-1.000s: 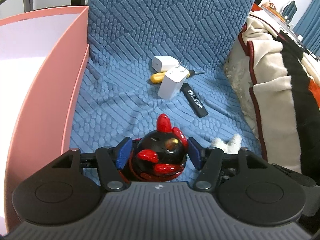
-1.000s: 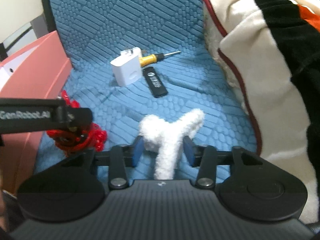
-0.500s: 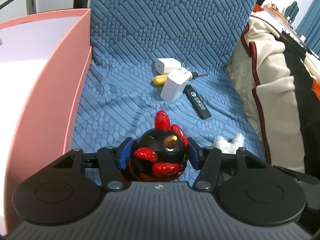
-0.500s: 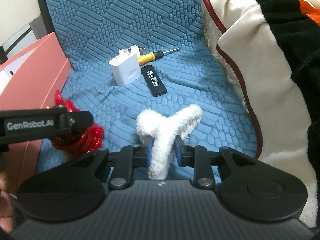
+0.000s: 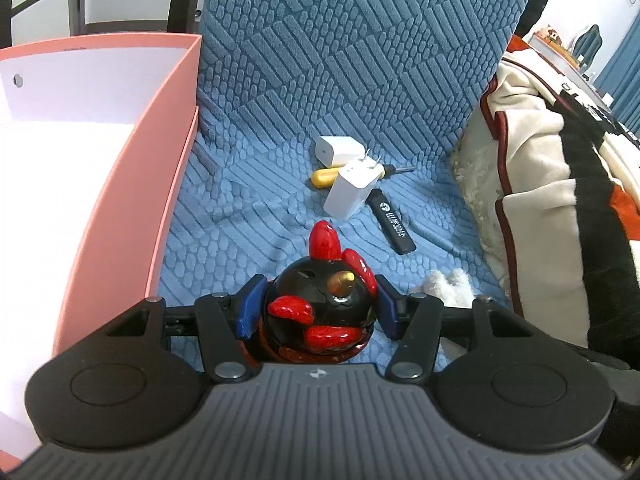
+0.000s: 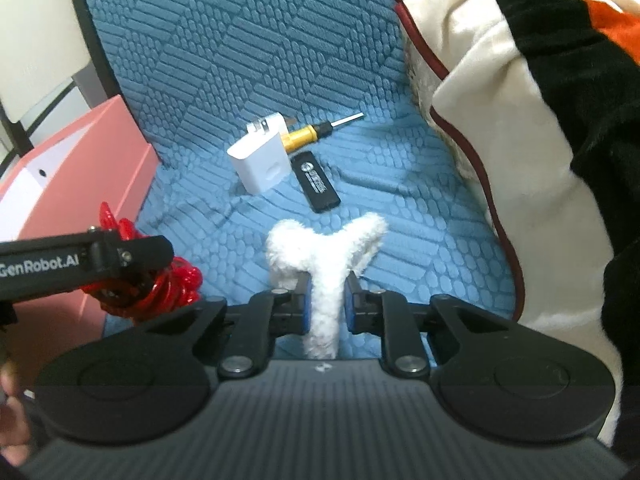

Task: Organize rigid objects
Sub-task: 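Lift the lion figurine with left tool while right tool lifts the fluffy toy, then carry the figurine in left tool while right tool carries the toy over the pink box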

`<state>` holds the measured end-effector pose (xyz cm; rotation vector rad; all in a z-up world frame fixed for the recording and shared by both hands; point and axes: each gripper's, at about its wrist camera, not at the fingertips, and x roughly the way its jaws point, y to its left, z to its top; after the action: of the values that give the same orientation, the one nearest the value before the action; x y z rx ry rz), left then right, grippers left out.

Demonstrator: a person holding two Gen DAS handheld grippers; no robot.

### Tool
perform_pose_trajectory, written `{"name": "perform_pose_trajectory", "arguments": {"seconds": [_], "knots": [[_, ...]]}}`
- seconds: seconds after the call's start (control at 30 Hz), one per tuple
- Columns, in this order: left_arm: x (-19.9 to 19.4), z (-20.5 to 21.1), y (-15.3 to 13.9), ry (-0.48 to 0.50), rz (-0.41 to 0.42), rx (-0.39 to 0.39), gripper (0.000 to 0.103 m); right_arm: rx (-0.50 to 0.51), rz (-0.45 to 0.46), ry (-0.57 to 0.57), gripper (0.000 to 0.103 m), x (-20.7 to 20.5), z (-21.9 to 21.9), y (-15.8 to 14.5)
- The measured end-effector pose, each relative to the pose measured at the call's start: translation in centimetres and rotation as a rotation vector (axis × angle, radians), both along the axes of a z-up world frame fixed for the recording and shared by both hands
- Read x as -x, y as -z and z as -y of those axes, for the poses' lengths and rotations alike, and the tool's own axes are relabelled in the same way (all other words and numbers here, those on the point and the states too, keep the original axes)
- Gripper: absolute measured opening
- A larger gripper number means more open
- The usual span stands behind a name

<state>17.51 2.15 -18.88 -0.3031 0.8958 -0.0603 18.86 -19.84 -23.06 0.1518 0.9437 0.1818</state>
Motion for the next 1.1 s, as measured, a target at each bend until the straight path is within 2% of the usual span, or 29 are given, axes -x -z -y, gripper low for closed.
{"name": "perform_pose_trajectory", "arguments": {"seconds": [0.23, 0.6, 0.9, 1.1], "knots": [[0.5, -0.1, -0.5, 0.032, 0.016, -0.022, 0.063, 0.001, 0.008, -0.019, 0.017, 0.3, -0.2, -0.2], [1.2, -2.2, -1.2, 0.022, 0.003, 0.035, 0.063, 0.006, -0.011, -0.037, 0.017, 0.9, -1.0, -1.1], [0.4, -4.5, -5.2, 0.004, 0.011, 0.133, 0.063, 0.003, 0.041, -0.095, 0.017, 0.4, -2.5, -5.7], [-0.2, -6.7, -8.6, -0.014, 0.046, 0.11, 0.063, -0.01, 0.084, -0.127, 0.017, -0.3, -3.6, -9.2]]}}
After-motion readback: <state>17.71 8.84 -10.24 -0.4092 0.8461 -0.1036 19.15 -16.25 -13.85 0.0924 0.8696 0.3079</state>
